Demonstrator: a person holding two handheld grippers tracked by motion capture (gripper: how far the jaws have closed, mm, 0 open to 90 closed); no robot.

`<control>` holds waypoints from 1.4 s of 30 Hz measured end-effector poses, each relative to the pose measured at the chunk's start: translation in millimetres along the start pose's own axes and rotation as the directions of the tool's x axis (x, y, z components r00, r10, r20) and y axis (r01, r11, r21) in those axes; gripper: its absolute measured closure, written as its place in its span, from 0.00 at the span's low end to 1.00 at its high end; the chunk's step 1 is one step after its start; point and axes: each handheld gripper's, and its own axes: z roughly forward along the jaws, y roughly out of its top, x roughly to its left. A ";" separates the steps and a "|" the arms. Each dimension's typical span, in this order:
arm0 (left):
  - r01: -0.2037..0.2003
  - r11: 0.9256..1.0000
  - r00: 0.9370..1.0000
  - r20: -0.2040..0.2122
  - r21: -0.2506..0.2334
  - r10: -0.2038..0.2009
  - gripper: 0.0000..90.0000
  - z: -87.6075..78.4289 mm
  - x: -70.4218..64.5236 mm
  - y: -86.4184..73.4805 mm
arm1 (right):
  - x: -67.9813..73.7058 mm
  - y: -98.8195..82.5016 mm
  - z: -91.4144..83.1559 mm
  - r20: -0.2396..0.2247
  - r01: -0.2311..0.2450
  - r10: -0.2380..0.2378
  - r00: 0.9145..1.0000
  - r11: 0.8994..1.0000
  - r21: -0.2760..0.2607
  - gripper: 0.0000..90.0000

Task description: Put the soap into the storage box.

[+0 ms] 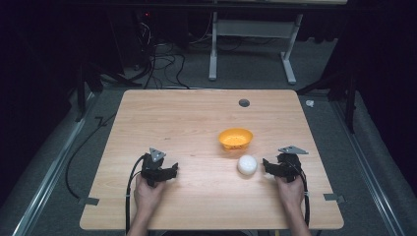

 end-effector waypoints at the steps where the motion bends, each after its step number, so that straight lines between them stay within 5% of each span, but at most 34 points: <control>1: 0.000 1.000 1.000 0.001 0.001 0.000 0.27 -0.1 0.1 0.0 | 0.2 0.2 -1.3 0.000 -0.002 0.002 1.000 1.000 0.000 0.27; 16: -0.001 1.000 1.000 0.001 0.001 0.001 0.27 -0.1 0.1 0.0 | 0.1 -0.8 -19.5 -0.051 -0.002 0.000 0.999 0.999 -0.044 0.26; 42: 0.000 1.000 1.000 0.000 0.000 0.000 0.27 -0.1 0.1 -0.1 | 23.1 -12.1 -49.2 -0.103 0.045 -0.055 0.993 0.994 -0.099 0.24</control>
